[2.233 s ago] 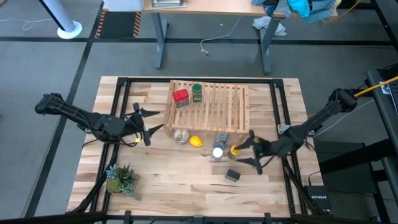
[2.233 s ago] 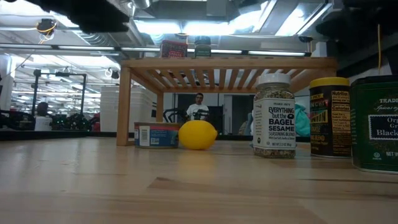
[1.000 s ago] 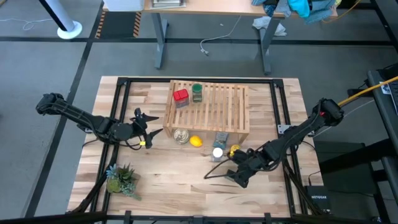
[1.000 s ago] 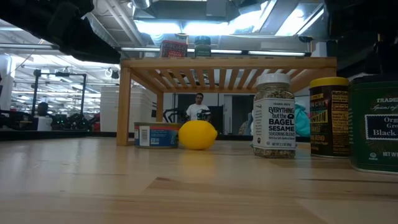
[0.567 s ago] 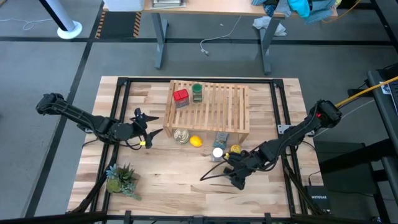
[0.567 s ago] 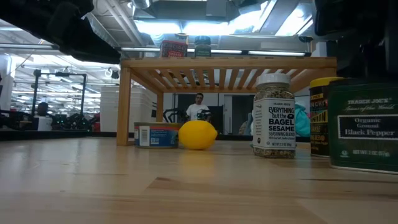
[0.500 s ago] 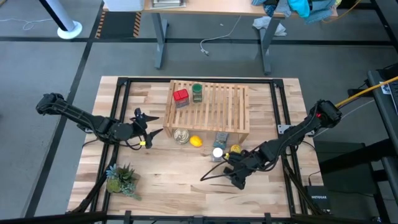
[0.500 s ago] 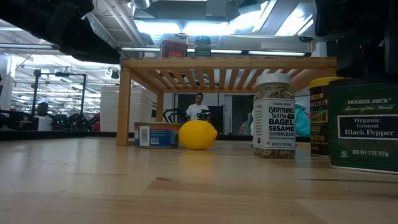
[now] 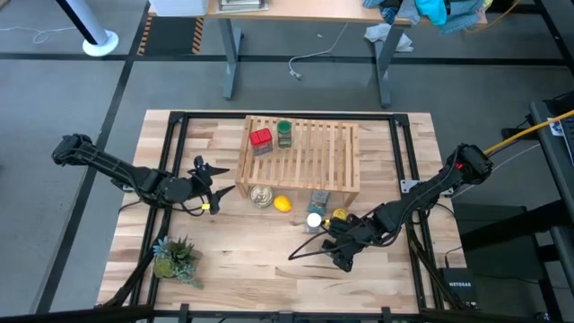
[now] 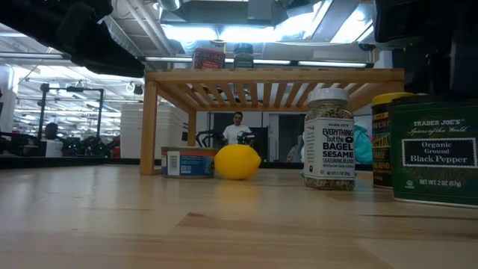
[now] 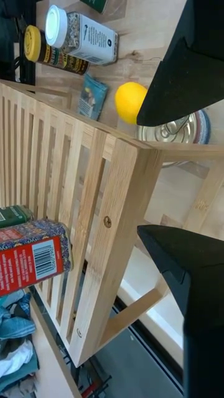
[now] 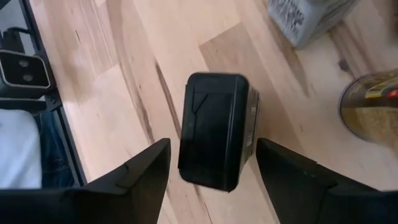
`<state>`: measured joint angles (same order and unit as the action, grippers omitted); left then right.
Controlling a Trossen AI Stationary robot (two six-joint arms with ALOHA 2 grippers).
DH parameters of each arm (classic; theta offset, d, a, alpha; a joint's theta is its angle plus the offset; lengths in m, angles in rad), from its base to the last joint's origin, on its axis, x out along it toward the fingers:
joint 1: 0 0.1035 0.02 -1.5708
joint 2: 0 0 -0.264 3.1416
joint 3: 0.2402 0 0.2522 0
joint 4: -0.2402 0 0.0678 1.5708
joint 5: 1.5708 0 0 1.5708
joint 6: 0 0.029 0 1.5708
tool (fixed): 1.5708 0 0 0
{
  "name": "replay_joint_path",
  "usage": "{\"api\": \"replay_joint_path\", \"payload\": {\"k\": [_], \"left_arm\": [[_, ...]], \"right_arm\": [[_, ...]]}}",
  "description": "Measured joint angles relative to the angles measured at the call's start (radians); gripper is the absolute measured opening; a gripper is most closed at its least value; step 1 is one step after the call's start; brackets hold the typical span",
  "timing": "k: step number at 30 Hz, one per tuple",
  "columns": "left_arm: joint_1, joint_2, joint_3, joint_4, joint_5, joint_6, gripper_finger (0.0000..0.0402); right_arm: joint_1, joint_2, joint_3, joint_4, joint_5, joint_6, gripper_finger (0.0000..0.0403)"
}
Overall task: Shelf spices
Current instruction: Put the black seasoning can on the shelf
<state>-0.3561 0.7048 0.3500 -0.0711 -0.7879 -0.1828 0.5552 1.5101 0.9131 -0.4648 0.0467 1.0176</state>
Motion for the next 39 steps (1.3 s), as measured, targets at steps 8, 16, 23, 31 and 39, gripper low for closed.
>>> {"api": "replay_joint_path", "payload": {"k": [8,16,23,31,39], "left_arm": [[0.0,0.0,0.0,0.0,0.0,-0.001,0.0266],[0.0,0.0,0.0,0.0,0.0,-0.004,0.0266],[0.0,0.0,0.0,0.0,0.0,-0.008,0.0266],[0.0,0.0,0.0,0.0,0.0,-0.013,0.0266],[0.0,0.0,0.0,0.0,0.001,-0.013,0.0266]], "right_arm": [[0.0,0.0,0.0,0.0,0.051,-0.001,0.0243],[0.0,0.072,0.002,0.006,0.029,-0.005,0.0243],[0.0,0.129,0.002,0.026,0.024,-0.032,0.0242],[0.0,0.132,0.002,0.116,0.05,-0.101,0.0147],[0.0,0.132,0.047,0.131,0.058,-0.186,0.0117]]}}
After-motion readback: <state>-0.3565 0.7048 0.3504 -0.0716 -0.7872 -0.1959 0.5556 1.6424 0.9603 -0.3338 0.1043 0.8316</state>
